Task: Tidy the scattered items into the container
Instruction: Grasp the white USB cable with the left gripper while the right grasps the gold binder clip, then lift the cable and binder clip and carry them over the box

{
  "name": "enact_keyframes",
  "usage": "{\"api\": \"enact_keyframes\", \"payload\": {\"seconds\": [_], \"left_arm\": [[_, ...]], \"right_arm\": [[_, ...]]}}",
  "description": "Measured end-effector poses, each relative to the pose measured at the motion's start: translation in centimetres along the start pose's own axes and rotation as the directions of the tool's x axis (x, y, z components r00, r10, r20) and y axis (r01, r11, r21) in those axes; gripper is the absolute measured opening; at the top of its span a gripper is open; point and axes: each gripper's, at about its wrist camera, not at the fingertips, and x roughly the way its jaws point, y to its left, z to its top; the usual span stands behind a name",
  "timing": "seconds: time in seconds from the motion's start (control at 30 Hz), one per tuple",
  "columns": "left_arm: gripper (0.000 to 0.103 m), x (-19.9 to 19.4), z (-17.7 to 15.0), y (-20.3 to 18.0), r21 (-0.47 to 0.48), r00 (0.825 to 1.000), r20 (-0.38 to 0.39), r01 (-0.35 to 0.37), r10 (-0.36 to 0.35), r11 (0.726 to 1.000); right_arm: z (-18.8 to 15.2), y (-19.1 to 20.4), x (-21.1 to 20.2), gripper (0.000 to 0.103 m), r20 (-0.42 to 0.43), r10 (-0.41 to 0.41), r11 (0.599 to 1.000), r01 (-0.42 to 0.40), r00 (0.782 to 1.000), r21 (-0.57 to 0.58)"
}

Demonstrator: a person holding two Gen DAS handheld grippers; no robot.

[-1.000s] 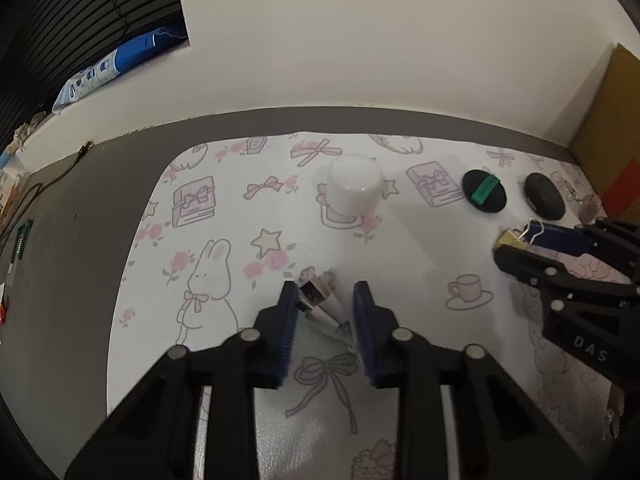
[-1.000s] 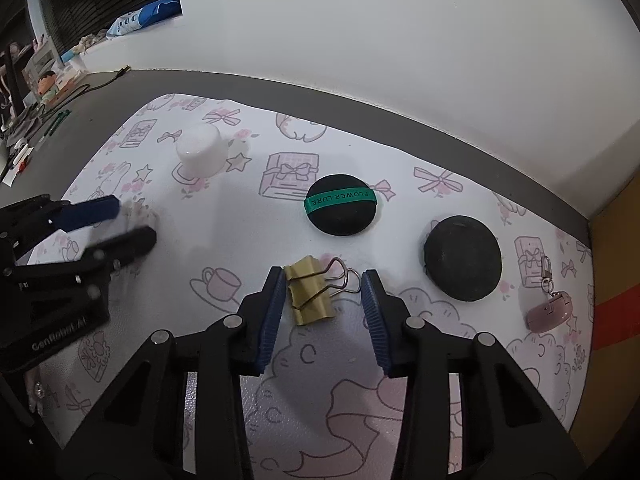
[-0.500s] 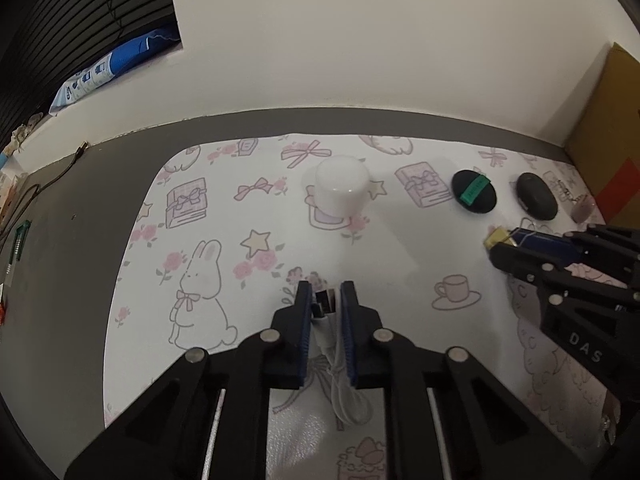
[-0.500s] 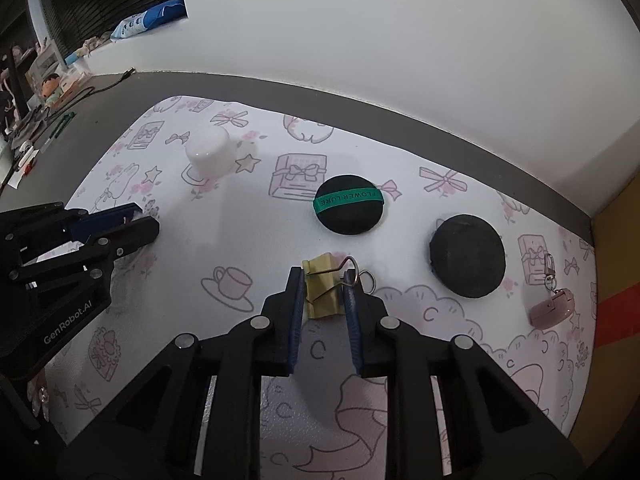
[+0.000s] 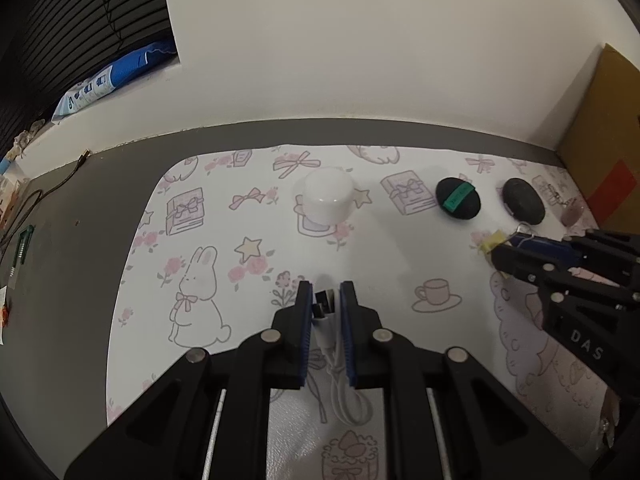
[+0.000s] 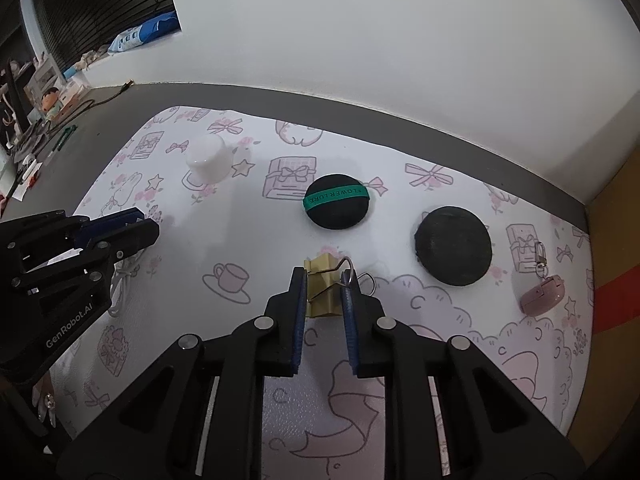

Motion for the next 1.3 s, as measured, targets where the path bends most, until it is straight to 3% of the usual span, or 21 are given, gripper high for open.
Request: {"api": "enact_keyframes", "payload": {"seconds": [0.33,0.77,1.3], "left_arm": [[0.014,-3.5,1.3,-1.3,0.026,1.0,0.028,0.005,-0.005,1.0],[0.014,-12.1,3.4,-3.6,0.045,0.991,0.131,0.006,-0.012,0.999],[0.014,-25.1,4.2,-6.4,0.069,0.946,0.322,0.01,-0.032,0.998]], "right_arm": [[0.3,-0.2,-3.4,0.017,0.042,-0.012,1.0,0.011,0.999,0.013],[1.0,-0.7,-12.5,0.017,0.131,-0.059,0.998,0.055,0.99,0.036],[1.6,-0.2,-27.1,0.017,0.289,-0.129,0.991,0.114,0.949,0.067]]}}
